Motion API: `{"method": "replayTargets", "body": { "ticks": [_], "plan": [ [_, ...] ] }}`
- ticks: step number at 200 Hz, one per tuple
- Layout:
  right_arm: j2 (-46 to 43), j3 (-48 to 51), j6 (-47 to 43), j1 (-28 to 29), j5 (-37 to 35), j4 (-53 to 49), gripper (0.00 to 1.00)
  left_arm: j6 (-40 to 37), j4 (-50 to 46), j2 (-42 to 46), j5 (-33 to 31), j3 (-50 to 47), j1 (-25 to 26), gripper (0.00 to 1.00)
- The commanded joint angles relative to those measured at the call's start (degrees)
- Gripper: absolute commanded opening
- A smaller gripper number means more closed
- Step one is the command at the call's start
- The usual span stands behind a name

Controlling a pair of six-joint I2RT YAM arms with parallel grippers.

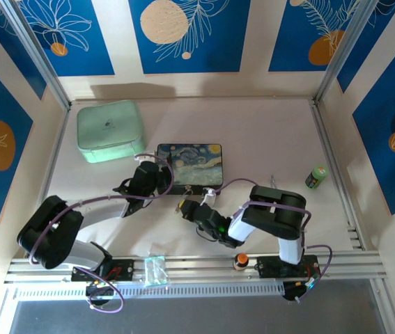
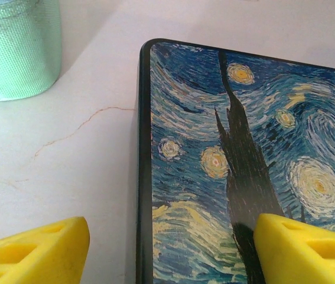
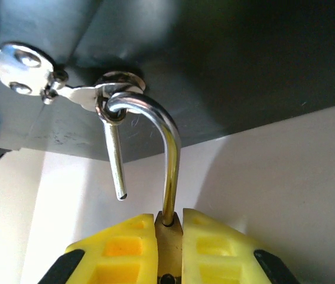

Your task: Unlock the padlock with the key

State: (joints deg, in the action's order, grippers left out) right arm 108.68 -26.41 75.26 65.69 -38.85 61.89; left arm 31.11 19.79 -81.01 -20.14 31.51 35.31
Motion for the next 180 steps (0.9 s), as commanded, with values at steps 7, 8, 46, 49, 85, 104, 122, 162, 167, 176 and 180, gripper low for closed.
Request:
{"method": "replayTargets", "body": {
  "ticks": [7,8,46,49,85,104,122,162,167,176,180],
  "plan": [
    [3.81,2.35,4.1,-1.96,-1.6,8.95,0.05,-2.29,-9.68,-3.27,0.38,-3.38,-0.55,0.73],
    [3.86,2.3,4.01,-1.97,-1.55,9.08,0.05,-2.29,-9.68,-3.27,0.42,-3.38,-0.57,0.73],
    [2.49,1.68,8.2,-2.05,-3.99,3.75,0.05,-2.55,-9.86,-3.1,-0.03,-3.84,-0.51,0.72],
    [2.68,1.9,8.5,-2.13,-4.23,4.4,0.05,-2.55,-9.82,-3.02,-0.07,-3.9,-0.51,0.72],
    [6.86,3.37,11.18,-3.87,-2.91,14.23,0.05,-2.55,-9.86,-3.19,-0.58,-4.01,-0.51,0.71],
    [7.4,3.66,10.73,-3.95,-2.95,15.98,0.05,-2.72,-10.04,-3.27,-0.65,-4.0,-0.54,0.71],
    [6.72,4.0,11.87,-3.88,-3.92,14.6,0.04,-2.81,-10.12,-3.44,-0.99,-4.1,-0.51,0.71],
    [8.88,3.31,16.17,-3.75,-5.31,14.83,0.04,-2.81,-9.24,-4.81,-0.6,-4.04,-0.55,0.7],
    [9.51,3.21,16.79,-3.74,-5.63,15.56,0.04,-2.81,-9.27,-4.9,-0.6,-4.01,-0.51,0.7],
    [10.42,3.13,19.6,-3.89,-6.37,15.42,0.04,-2.98,-9.17,-4.91,-0.55,-4.09,-0.53,0.7],
    [10.76,3.05,20.24,-3.87,-6.75,15.57,0.04,-2.99,-9.16,-4.9,-0.68,-4.1,-0.51,0.7]
  ]
}}
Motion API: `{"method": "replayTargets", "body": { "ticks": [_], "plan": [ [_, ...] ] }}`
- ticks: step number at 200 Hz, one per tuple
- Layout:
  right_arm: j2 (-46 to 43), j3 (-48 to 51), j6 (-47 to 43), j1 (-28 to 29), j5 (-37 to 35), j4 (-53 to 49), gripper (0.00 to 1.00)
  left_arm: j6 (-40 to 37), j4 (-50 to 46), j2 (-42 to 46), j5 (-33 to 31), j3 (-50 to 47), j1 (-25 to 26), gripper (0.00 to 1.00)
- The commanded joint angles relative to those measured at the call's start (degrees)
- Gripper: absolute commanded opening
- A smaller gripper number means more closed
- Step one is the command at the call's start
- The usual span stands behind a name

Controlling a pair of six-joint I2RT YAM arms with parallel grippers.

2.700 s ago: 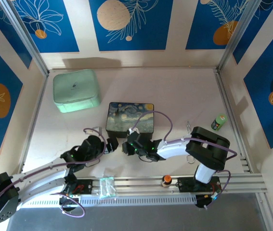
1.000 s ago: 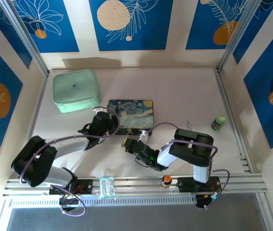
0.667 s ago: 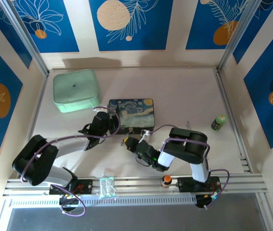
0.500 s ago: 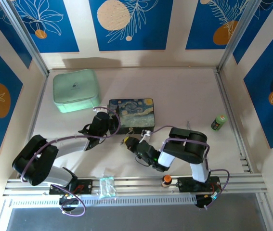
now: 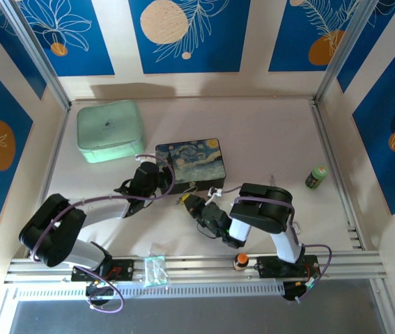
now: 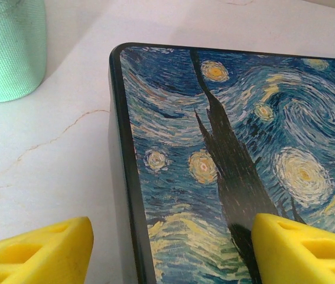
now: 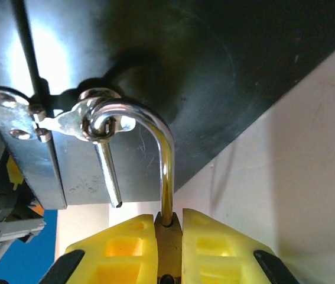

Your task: Unlock the padlock with the key

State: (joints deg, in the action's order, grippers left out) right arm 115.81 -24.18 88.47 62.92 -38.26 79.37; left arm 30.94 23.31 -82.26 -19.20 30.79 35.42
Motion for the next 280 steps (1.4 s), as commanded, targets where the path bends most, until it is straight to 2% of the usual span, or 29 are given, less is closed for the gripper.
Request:
{"method": "replayTargets", "body": {
  "ticks": [1,20,64,169,185,214,253,265,280],
  "plan": [
    [3.72,0.81,7.18,-1.07,-7.48,-1.79,0.03,-2.81,-12.68,-3.68,-1.62,-3.37,-0.62,0.7],
    [4.53,0.68,6.0,-1.57,-8.58,0.51,0.03,-3.08,-12.68,-3.67,-1.8,-3.48,-0.61,0.7],
    [2.24,2.02,7.92,-1.96,-11.12,-2.65,0.02,-3.08,-13.64,-3.86,-2.54,-3.28,-0.69,0.7],
    [0.22,4.44,4.19,-4.0,-8.76,-1.97,0.02,-2.73,-14.77,-4.18,-2.9,-2.82,-1.05,0.7],
    [-2.2,5.47,4.78,-5.09,-5.74,-6.99,0.02,-2.81,-14.86,-3.78,-2.81,-2.75,-1.14,0.7],
    [-9.87,7.79,6.49,-4.21,-6.94,-21.41,0.02,-2.84,-15.23,-3.39,-2.85,-2.49,-1.21,0.7],
    [-14.45,8.08,5.53,-7.5,-2.25,-29.55,0.01,-2.64,-14.79,-3.59,-2.4,-2.14,-1.23,0.7],
    [-12.53,8.24,6.02,-7.89,-2.11,-26.52,0.01,-2.64,-14.61,-3.95,-2.29,-1.98,-1.23,0.7],
    [-7.3,9.1,6.73,-7.9,-2.34,-15.19,0.01,-2.63,-14.61,-4.36,-2.15,-1.87,-1.28,0.7]
  ]
}}
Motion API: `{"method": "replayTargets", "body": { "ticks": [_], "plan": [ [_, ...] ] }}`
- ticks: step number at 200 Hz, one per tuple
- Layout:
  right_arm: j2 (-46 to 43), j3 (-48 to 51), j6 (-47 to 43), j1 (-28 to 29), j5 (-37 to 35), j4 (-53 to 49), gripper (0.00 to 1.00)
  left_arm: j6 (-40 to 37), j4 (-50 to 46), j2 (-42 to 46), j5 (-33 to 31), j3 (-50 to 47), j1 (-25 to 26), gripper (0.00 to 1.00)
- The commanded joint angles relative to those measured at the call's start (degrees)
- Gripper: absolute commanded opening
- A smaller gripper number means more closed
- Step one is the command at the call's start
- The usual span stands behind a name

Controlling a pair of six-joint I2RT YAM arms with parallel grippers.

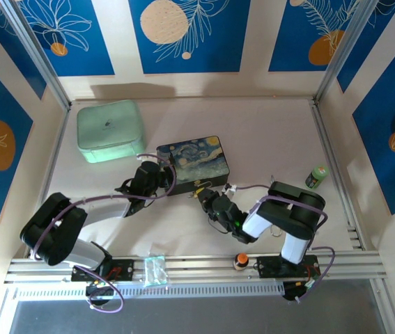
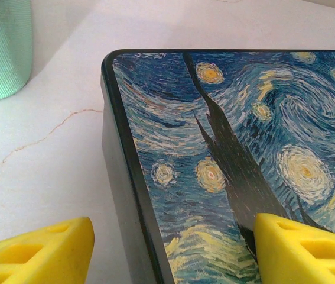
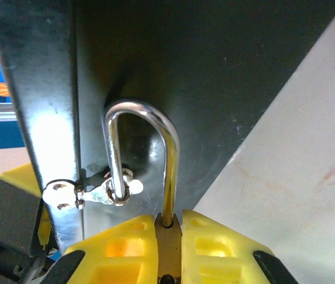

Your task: Unlock the padlock with the key

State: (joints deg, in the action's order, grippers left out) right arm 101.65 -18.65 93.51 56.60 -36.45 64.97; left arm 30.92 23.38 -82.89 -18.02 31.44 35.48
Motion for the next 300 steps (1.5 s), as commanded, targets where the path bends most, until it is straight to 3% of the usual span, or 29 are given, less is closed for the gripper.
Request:
{"method": "replayTargets", "body": {
  "ticks": [1,32,79,155,184,219,255,300],
  "plan": [
    [7.06,3.6,1.76,-1.58,-4.15,0.04,0.01,-2.61,-14.67,-3.7,-3.24,-2.53,-1.32,0.7],
    [18.9,2.31,6.76,-1.95,-1.2,15.37,0.01,-2.53,-13.89,-4.12,-2.51,-2.71,-1.34,0.69],
    [18.63,5.43,9.3,-2.54,-4.49,15.44,0.02,-2.79,-13.84,-4.13,-2.37,-2.71,-1.33,0.69],
    [16.57,4.15,11.51,-3.64,-3.62,15.51,0.01,-3.23,-13.98,-3.47,-3.05,-4.1,-1.39,0.69],
    [12.23,3.89,5.89,-2.87,-4.31,14.94,0.01,-3.45,-13.97,-3.4,-3.3,-4.22,-1.38,0.69],
    [14.62,6.05,10.52,-4.14,-4.95,15.49,0.0,-3.32,-13.96,-3.37,-3.34,-4.42,-1.36,0.69],
    [13.69,5.76,7.6,-4.63,-3.31,15.43,0.0,-3.41,-14.15,-2.9,-3.4,-4.47,-1.41,0.68],
    [13.94,1.63,10.6,-4.75,-0.38,15.53,0.0,-3.67,-13.43,-3.65,-2.89,-4.6,-1.39,0.68]
  ]
}}
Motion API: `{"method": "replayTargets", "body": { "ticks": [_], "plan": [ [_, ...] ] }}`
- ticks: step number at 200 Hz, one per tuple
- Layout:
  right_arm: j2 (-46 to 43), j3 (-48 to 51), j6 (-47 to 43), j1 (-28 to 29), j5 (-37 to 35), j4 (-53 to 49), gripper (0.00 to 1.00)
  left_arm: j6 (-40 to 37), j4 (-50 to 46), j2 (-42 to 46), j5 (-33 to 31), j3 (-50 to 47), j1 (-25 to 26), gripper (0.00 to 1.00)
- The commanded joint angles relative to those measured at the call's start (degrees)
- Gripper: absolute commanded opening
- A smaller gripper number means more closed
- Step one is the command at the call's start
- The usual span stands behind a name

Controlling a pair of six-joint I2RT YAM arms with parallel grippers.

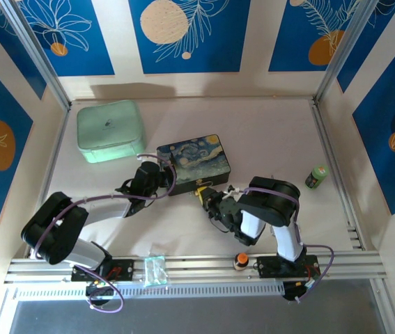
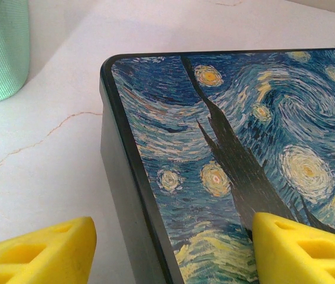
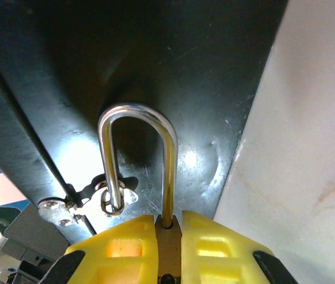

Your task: Unlock the padlock with the key

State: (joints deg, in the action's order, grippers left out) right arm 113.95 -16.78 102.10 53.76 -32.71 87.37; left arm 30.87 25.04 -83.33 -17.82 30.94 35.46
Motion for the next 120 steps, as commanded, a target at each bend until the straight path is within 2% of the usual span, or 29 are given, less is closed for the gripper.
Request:
{"method": "replayTargets", "body": {
  "ticks": [1,19,63,100,120],
  "plan": [
    [1.54,-0.26,1.98,-1.9,-4.12,-6.87,0.0,-3.63,-15.1,-3.23,-3.09,-4.07,-1.36,0.68],
    [-0.58,0.6,0.0,-2.07,-5.22,-7.56,0.0,-3.41,-15.19,-3.09,-3.05,-4.17,-1.37,0.67],
    [-6.87,3.27,3.67,-2.87,-8.58,-20.43,0.0,-3.28,-15.63,-2.91,-3.23,-4.05,-1.37,0.67],
    [-4.32,4.63,0.97,-4.39,-7.61,-11.45,0.0,-3.27,-15.63,-3.06,-3.33,-3.97,-1.37,0.66],
    [-2.73,2.82,3.04,-4.5,-5.44,-13.13,0.0,-3.46,-15.9,-3.55,-3.47,-3.54,-1.36,0.65]
  ]
}}
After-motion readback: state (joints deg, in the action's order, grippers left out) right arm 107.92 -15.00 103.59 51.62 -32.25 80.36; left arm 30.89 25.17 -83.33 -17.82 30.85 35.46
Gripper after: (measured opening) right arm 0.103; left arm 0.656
